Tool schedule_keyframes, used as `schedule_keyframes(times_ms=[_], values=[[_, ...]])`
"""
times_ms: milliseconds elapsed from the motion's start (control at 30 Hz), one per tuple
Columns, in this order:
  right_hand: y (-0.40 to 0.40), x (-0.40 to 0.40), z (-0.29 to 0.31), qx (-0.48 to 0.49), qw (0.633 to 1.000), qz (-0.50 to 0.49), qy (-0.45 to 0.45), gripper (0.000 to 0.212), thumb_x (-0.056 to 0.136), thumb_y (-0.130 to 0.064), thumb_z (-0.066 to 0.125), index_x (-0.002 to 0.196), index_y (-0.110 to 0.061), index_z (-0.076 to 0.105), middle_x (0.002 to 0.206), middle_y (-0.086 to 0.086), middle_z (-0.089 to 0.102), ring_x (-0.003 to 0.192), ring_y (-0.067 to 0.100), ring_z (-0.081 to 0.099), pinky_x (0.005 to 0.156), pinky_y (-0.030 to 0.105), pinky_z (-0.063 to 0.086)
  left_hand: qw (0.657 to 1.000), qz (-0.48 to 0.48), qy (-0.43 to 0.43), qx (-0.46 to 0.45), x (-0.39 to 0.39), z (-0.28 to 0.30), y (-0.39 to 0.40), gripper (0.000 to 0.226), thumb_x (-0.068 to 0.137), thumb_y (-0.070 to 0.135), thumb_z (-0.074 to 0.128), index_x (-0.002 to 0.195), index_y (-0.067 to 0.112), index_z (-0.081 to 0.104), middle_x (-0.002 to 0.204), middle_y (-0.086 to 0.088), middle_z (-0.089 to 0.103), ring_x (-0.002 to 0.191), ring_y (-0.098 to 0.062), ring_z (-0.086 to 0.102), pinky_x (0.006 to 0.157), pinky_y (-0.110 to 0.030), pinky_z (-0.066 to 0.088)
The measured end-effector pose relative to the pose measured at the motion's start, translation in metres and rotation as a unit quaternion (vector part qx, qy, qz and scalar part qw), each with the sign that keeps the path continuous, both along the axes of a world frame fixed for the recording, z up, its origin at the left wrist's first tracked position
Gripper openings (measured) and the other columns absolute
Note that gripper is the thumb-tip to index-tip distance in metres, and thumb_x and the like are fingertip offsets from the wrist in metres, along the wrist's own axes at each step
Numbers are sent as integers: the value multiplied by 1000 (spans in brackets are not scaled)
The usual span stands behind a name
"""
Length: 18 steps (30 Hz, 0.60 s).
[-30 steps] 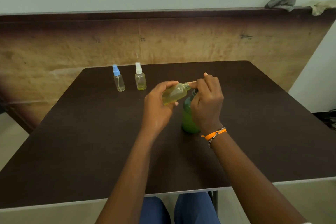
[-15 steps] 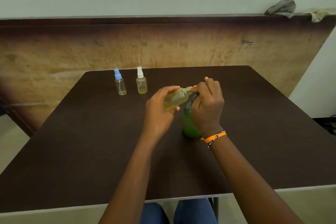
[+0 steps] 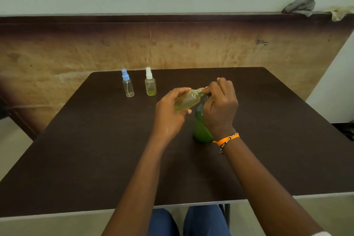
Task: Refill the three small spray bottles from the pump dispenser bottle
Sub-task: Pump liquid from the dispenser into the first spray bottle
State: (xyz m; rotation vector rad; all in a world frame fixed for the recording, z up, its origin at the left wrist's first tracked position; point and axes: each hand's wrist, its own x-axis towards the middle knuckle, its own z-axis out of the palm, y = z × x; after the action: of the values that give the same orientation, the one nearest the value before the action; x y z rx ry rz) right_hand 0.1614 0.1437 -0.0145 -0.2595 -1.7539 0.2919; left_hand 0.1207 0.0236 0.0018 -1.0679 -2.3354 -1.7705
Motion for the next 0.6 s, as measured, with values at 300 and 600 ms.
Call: schedule_keyframes(times_ms=[300,600], values=[[0,1,2,-9,1000,11,13,27,77,5,35,64,0,59,65,14,51,69,23,44,70,30,45,1000,-2,-10,5,-1,-2,0,55,68,-7,73,115,18,63,109,9,65,97,3,56,80,-1,40],[1,0,-12,-1,999,-19,34,28,79,9,37,65,2,61,65,15,50,66,23,40,82,29,46,1000,-1,-23,10,-1,-9,1,55,66,-8,72,114,18,63,106,9,66,95,5,57,81,-6,44]])
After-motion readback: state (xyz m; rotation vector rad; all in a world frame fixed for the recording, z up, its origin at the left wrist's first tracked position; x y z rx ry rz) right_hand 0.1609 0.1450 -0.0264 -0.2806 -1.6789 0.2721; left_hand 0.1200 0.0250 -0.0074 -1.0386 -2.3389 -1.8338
